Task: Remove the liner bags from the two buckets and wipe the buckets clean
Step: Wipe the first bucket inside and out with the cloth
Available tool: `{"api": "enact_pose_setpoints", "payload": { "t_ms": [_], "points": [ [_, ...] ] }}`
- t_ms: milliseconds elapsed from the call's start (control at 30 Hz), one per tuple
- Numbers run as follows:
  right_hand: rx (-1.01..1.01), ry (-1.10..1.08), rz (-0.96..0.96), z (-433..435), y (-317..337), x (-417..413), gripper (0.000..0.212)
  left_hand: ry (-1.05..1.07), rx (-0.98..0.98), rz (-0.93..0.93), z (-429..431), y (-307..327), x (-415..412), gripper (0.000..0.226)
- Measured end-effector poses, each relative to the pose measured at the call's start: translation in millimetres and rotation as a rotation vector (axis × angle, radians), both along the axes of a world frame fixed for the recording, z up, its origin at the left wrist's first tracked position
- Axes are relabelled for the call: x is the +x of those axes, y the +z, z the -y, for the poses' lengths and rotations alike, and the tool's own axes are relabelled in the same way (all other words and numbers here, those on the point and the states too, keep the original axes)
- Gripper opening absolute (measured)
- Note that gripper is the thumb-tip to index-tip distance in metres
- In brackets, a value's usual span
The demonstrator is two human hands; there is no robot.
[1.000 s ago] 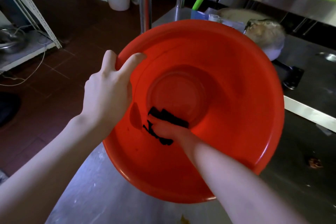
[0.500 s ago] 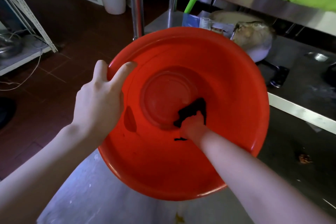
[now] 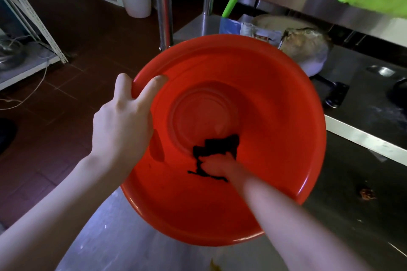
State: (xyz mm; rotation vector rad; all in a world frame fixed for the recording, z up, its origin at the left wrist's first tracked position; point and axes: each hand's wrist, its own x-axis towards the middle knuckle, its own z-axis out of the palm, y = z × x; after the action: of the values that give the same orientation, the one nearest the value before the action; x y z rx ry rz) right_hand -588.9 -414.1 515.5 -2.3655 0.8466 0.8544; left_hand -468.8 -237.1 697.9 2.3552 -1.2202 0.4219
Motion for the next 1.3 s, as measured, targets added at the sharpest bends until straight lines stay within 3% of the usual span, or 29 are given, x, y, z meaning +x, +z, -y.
{"api": "enact_pose_setpoints", "payload": {
  "t_ms": [100, 200, 333, 433, 667, 767, 900, 1133, 1200, 1300],
  "points": [
    [0.469, -0.373, 0.317, -33, -16, 43, 0.048, -0.005, 0.007, 0.008, 0, -1, 0, 0.068],
    [0.57, -0.633, 0.534, -55, -10, 74, 0.05, -0.003, 0.014, 0.019, -1, -2, 2, 0.068],
    [0.432, -0.436, 0.459, -51, -12, 68, 0.051, -0.012, 0.012, 0.029, -1, -3, 2, 0.069],
    [0.251, -0.201, 0.292, -26, -7, 43, 0.045, -0.025, 0.015, 0.022, -2, -3, 2, 0.069],
    [-0.682, 0.252, -0.306, 44, 27, -6, 0.052, -0.058, 0.021, 0.013, -3, 0, 2, 0.068],
    [-0.932, 0.356, -0.241, 79, 49, 7, 0.056, -0.076, 0.02, 0.004, -3, 1, 0, 0.067],
    [-0.938, 0.407, -0.093, 99, 52, 26, 0.057, -0.077, 0.017, -0.015, -1, 3, -1, 0.068],
    [-0.869, 0.293, 0.115, 97, 38, 35, 0.054, -0.054, 0.038, -0.009, -1, 2, 4, 0.067],
    [-0.851, 0.233, 0.077, 91, 39, 32, 0.053, -0.039, 0.037, -0.007, 0, 4, 2, 0.067],
    [-0.858, 0.26, -0.124, 75, 37, 6, 0.054, -0.027, 0.029, -0.007, 1, 2, -4, 0.07]
  ]
}}
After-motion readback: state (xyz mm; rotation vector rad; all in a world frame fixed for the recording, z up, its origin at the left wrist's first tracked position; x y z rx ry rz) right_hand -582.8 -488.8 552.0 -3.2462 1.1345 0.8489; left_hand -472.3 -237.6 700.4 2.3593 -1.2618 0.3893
